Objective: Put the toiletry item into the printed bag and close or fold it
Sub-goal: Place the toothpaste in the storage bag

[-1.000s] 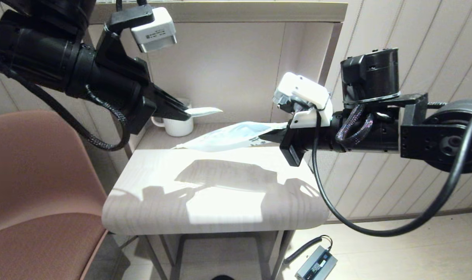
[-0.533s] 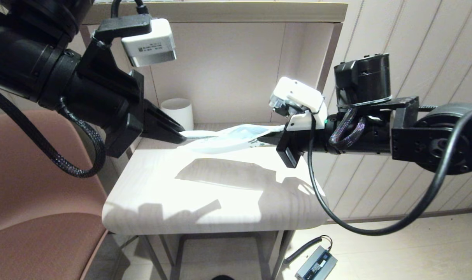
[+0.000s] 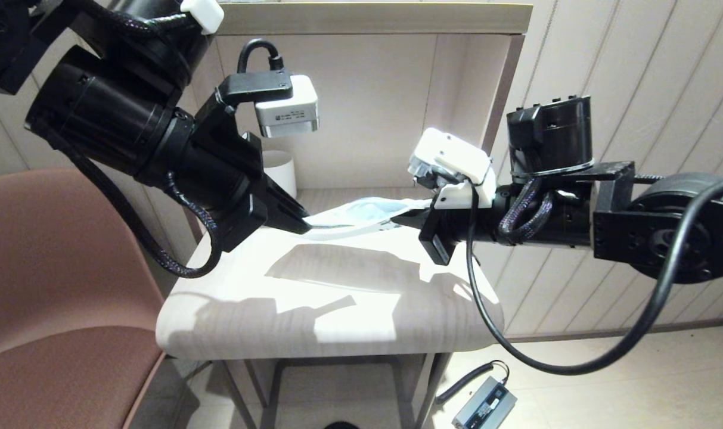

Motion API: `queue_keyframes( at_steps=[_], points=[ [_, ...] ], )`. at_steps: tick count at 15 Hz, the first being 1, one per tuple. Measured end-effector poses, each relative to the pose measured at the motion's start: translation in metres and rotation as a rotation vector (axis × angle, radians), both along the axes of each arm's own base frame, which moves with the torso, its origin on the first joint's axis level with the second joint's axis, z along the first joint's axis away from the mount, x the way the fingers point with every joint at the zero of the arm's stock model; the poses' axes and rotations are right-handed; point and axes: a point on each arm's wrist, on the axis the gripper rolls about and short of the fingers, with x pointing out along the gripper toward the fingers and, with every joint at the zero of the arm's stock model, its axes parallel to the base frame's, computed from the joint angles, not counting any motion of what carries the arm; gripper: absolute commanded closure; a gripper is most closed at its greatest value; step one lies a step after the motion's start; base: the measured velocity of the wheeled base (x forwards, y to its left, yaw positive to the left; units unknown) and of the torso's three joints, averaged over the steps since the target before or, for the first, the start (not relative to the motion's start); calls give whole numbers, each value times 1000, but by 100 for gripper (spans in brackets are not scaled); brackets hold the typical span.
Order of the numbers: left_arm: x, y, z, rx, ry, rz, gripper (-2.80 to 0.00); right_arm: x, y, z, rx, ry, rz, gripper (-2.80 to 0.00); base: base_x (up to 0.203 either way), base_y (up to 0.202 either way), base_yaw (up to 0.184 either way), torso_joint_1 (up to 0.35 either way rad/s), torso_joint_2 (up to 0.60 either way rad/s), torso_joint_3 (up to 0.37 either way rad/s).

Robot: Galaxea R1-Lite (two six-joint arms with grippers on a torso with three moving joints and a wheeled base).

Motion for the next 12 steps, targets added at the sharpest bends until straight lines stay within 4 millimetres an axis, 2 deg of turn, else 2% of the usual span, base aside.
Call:
queue_keyframes(
  at_steps=[7, 12],
  points=[
    [12, -7, -10, 29, -3, 28, 0, -14, 4, -6, 9, -16, 15, 0, 0, 0, 0, 0, 0, 0],
    [17, -10, -13, 44, -15, 48, 0, -33, 10, -9, 13, -29, 39, 0, 0, 0, 0, 0, 0, 0]
  ],
)
